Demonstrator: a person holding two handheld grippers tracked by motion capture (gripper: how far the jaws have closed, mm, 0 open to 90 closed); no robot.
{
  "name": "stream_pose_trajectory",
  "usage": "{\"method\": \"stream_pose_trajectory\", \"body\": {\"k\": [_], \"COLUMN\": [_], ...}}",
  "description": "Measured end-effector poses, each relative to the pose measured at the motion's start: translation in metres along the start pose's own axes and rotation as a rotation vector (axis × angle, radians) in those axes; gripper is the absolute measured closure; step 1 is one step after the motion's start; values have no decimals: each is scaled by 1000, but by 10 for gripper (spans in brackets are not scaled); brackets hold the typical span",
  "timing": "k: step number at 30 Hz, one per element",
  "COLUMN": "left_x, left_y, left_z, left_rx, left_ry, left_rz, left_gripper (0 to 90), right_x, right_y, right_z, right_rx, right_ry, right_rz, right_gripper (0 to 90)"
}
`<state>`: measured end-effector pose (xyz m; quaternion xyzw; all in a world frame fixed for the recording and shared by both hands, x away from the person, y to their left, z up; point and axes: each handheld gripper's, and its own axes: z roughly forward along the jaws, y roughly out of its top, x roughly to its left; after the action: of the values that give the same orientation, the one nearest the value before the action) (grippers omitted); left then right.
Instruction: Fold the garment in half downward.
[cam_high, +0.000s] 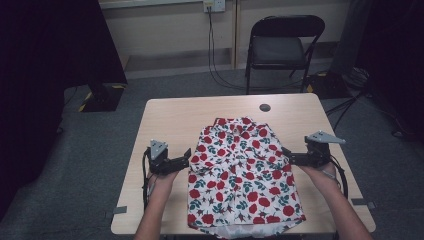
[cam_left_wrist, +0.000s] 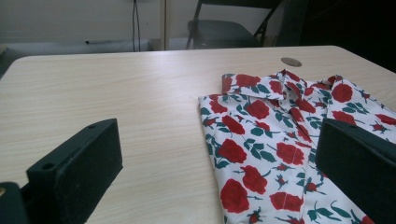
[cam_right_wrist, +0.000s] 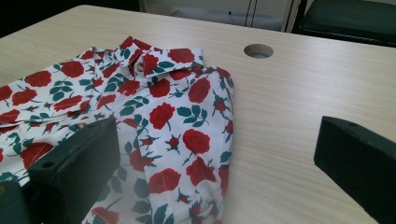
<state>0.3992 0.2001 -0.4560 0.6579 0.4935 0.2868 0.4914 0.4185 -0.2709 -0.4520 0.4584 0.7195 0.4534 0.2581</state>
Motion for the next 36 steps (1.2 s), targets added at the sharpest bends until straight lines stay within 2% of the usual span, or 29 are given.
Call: {"method": "stream_pose_trajectory", "body": {"k": [3, 6, 11, 16, 18, 24, 28, 31, 33, 36], "left_x": [-2, -4, -3, -3, -4, -3, -5, -5, -6, -9], "left_y": [1, 3, 12, 23, 26, 27, 29, 30, 31, 31], "left_z": [9, 16, 29, 42, 49, 68, 75, 82, 89, 96], "left_rx": [25, 40, 60, 70, 78, 116, 114, 115, 120, 144], "left_ry": [-6, -8, -14, -15, -17, -15, -15, -22, -30, -38], "left_rz": [-2, 7, 10, 17, 33, 36, 48, 43, 40, 57], "left_gripper": [2, 2, 2, 2, 2, 4, 7, 8, 9, 8], "right_x": [0, -2, -4, -9, -12, -21, -25, -26, -26, -27], "right_y": [2, 2, 1, 4, 5, 7, 8, 9, 10, 11], "right_z": [4, 11, 26, 38, 42, 57, 64, 67, 74, 79], "right_rx": [9, 12, 37, 58, 64, 101, 106, 113, 145, 149], "right_ry": [2, 21, 28, 21, 17, -11, 1, 0, -16, -11], "right_rz": [-3, 24, 32, 32, 39, 29, 67, 66, 39, 39], "right_gripper": [0, 0, 0, 1, 4, 18, 20, 18, 12, 12]}}
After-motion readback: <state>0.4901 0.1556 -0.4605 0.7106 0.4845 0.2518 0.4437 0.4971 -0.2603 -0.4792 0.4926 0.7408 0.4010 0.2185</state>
